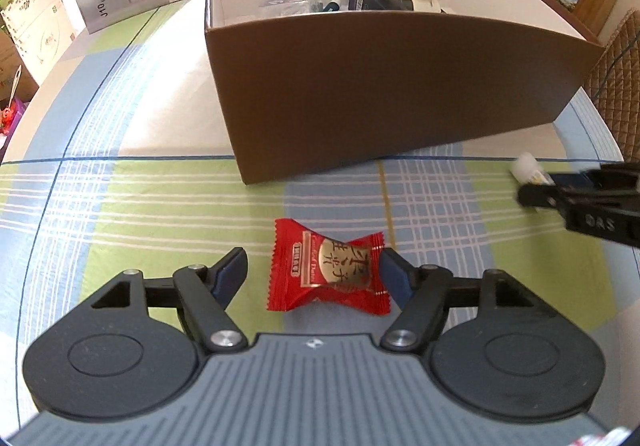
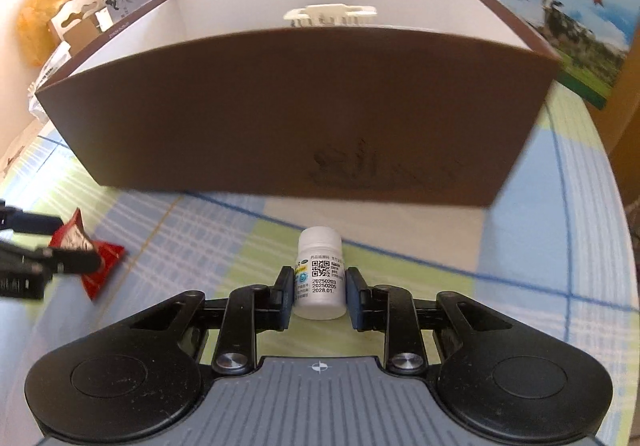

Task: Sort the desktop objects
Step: 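Grasp the red candy packet with the left tool while the right tool grasps the white pill bottle, then lift the red packet and pill bottle toward the brown box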

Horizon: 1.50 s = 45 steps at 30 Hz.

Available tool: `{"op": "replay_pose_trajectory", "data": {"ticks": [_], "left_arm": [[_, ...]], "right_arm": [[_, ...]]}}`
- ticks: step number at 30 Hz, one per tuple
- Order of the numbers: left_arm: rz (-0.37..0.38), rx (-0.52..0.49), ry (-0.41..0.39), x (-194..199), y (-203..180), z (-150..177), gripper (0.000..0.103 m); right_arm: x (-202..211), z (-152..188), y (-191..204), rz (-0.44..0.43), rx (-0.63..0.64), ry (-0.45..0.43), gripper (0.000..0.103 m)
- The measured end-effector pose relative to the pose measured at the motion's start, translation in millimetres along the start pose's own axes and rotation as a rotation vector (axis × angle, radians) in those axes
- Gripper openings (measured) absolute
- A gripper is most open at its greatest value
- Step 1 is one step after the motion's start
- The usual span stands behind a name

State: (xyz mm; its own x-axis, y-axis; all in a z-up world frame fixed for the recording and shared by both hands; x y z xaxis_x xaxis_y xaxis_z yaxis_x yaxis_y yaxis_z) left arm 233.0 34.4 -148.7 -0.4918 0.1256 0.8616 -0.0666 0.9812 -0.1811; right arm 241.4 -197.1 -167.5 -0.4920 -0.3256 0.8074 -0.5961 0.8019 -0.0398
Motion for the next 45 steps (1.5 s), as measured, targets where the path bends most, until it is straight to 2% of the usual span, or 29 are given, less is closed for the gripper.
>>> {"op": "replay_pose_trajectory", "data": {"ticks": [3,5,7,10,18,20,23,26,29,31,32,33,35,37,41,45], "left_arm": [[0.022,-0.003,0.017,-1,0,-1,0.058],[0.033,-0.002,0.025,-2,-2,-1,0.045],[0.044,-0.005,0.028,-1,-3,0,0.043],[0.069,-0.012,0.033,1,-5,3,0.034],[0.115,0.035,0.097,12,-8,26,0.035],[0.126,0.018,0.117,16,-8,36,0.045],[0.133,-0.064,0.126,25,-5,48,0.052],[0.132,-0.181,0.117,31,0,49,0.055],[0.14,-0.353,0.08,38,-1,46,0.063],[0.138,-0.474,0.063,43,-3,45,0.064],[0.143,-0.5,0.075,44,-4,44,0.064],[0.158,-0.49,0.089,45,-4,41,0.064],[0.2,-0.392,0.132,45,-2,35,0.064],[0.18,-0.272,0.187,39,-2,34,0.062],[0.121,-0.055,0.224,28,-3,37,0.059],[0.122,0.009,0.201,23,-10,36,0.053]], "right_arm": [[9,10,-2,0.004,-0.015,0.005,0.024],[17,19,-4,0.007,-0.022,0.01,0.024],[26,29,-4,0.011,-0.028,0.015,0.024],[36,39,-3,0.01,-0.038,0.025,0.024],[52,55,4,0.016,-0.034,0.041,0.025],[53,57,5,0.018,-0.042,0.041,0.025],[55,58,5,0.016,-0.057,0.044,0.025],[57,60,5,0.014,-0.063,0.047,0.025],[60,63,6,0.016,-0.07,0.049,0.025],[62,64,6,0.021,-0.077,0.051,0.025],[63,65,6,0.023,-0.081,0.053,0.025],[64,66,6,0.025,-0.087,0.053,0.025],[67,68,6,0.03,-0.097,0.054,0.025],[69,70,5,0.038,-0.108,0.055,0.025],[72,73,4,0.047,-0.123,0.056,0.025],[73,71,5,0.05,-0.118,0.063,0.025]]}}
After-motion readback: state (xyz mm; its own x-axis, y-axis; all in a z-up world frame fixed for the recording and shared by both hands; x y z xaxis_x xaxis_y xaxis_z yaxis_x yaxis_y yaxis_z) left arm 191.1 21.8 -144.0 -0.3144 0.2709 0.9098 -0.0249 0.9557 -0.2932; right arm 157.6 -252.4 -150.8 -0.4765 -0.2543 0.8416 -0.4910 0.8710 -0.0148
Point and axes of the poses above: each gripper's, at about its wrist camera, not at the fingertips, and x roughly against the way its jaws point, y to its left, z to its underside, the point moved 1 cm from there along -x, roughly the way its jaws point, and after that the axes turned 14 degrees about x, right-handed, at the moved point
